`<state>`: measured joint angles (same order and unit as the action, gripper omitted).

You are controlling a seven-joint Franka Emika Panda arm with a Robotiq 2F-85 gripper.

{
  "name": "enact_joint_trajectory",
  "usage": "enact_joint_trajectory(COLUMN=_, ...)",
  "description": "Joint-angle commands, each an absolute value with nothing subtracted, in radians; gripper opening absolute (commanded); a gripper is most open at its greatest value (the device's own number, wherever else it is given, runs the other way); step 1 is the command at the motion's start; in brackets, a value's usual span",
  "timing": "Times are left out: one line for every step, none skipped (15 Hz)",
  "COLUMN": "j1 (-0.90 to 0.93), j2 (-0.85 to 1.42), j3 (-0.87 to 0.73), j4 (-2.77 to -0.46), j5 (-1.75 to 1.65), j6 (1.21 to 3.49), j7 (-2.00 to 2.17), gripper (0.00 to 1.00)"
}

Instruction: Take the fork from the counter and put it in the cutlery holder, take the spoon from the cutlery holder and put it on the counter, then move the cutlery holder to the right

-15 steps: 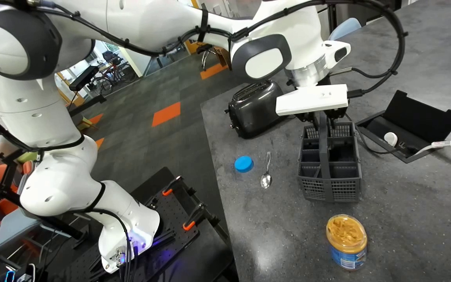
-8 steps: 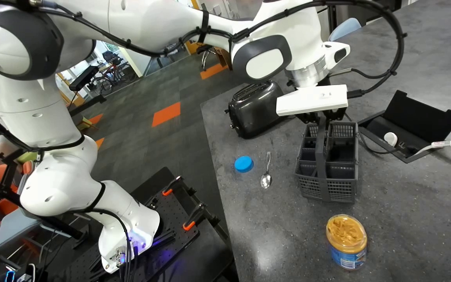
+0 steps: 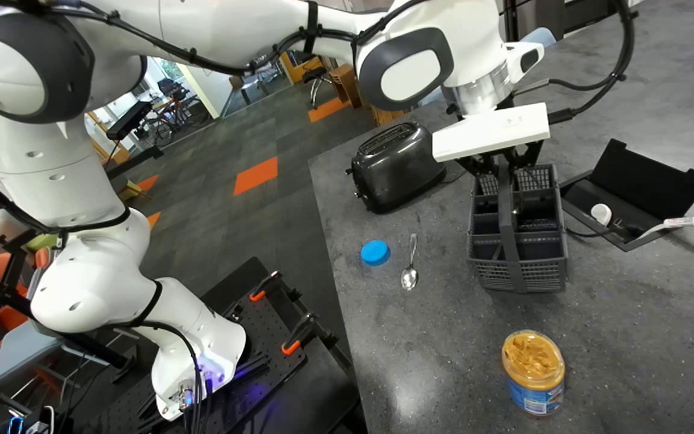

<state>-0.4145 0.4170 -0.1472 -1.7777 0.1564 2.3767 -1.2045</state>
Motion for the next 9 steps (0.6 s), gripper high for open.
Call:
enact_joint_trajectory(j1=-0.436, j2=0.393, j3=-0.149, j4=-1.693, j5=0.13, j6=2.253, j7=-1.247, gripper=0.03)
enact_joint_trajectory(j1=-0.439, j2=0.397, j3=-0.155, j4=-1.666, j5=0.122, j6=2.219, j7=-1.252, gripper=0.03)
enact_joint_trajectory(j1=-0.447, j2=0.401, j3=-0.161, j4=-1.64, j5=0.118, j6=2.191, j7=-1.264, gripper=0.03)
enact_joint_trajectory(j1=-0.451, j2=0.405, j3=-0.169, j4=-1.615, j5=0.108, j6=2.172, j7=-1.262, gripper=0.03)
enact_joint_trajectory(j1=-0.459, j2=0.41, j3=-0.174, j4=-1.591, j5=0.1, j6=2.157, j7=-1.267, gripper=0.03)
enact_joint_trajectory(j1=-0.467, j2=0.416, j3=-0.178, j4=-1.568, j5=0.096, j6=2.142, j7=-1.271, gripper=0.03)
enact_joint_trajectory(j1=-0.473, j2=0.419, j3=-0.185, j4=-1.551, j5=0.089, j6=2.134, j7=-1.273, gripper=0.03)
enact_joint_trajectory(j1=-0.484, j2=0.428, j3=-0.189, j4=-1.525, j5=0.088, j6=2.12, j7=-1.291, gripper=0.03)
enact_joint_trajectory(j1=-0.491, j2=0.435, j3=-0.196, j4=-1.507, j5=0.081, j6=2.116, j7=-1.293, gripper=0.03)
